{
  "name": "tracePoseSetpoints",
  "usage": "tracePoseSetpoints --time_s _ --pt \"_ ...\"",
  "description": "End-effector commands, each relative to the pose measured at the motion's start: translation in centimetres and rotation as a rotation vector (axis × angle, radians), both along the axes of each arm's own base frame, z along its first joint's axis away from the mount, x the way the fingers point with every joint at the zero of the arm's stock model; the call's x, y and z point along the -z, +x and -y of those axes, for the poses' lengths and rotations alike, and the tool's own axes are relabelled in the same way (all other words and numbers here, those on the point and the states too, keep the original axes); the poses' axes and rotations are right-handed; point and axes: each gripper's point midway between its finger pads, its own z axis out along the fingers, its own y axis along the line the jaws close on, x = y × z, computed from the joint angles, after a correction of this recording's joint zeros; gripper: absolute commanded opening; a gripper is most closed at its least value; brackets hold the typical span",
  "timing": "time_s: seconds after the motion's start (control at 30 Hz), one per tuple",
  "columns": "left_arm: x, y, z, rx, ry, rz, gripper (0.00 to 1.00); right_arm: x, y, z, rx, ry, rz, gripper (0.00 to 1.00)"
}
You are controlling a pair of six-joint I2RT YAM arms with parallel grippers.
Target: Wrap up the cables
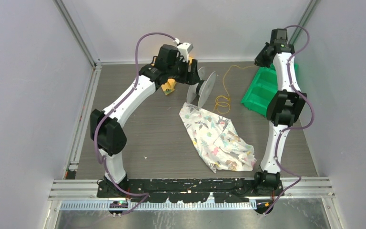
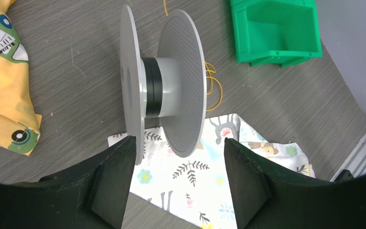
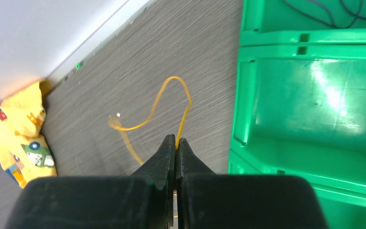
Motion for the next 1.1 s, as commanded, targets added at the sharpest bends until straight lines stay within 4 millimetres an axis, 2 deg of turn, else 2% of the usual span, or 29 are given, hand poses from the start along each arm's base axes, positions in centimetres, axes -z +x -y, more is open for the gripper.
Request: tracePoseSetpoints --time_s 0.0,0.07,0.13,0.23,0.37,0.43,0.5,0.7,0.83,1.07 --pt "-3.4 -0.7 -0.9 -0.008 -0.023 0.065 0.69 -5.1 0.9 0.3 0.069 0.032 0.146 0.01" --pt "-3.4 -0.7 -1.0 -0.010 -0.021 0.064 0.69 -4.7 1.4 0.0 0.081 0.063 0.151 0.00" --pt "-3.4 -0.8 -1.0 -0.007 -0.019 0.065 0.69 -4.3 2.0 -1.3 0.057 0.124 0.160 0.01" --pt "-3.2 -0.6 -1.0 -0.011 -0.017 0.064 0.69 -4.3 2.6 -4.4 -0.019 0.170 0.175 0.01" --pt "-2.8 -0.3 -0.8 -0.011 -0.009 0.052 0.69 -4.8 2.4 -8.9 -0.137 0.199 0.183 0.01" --pt "-2.7 -0.3 -0.7 -0.006 -0.007 0.043 0.69 -5.4 1.9 -10.2 -0.175 0.220 0.189 0.01" --pt "-2.9 -0.4 -0.4 0.004 -0.022 0.044 0.69 -6.2 1.0 -12.8 -0.232 0.238 0.201 0.01" --pt "-3.2 -0.4 0.0 0.008 -0.047 0.035 0.69 -8.3 -1.1 -17.1 -0.318 0.301 0.224 0.01" --pt "-3.3 -0.5 -0.1 0.005 -0.056 0.036 0.69 -10.8 -3.0 -20.2 -0.409 0.309 0.247 0.01" --pt "-3.1 -0.8 -0.3 0.008 -0.061 0.041 0.69 -13.9 -6.3 -22.6 -0.488 0.296 0.276 0.01"
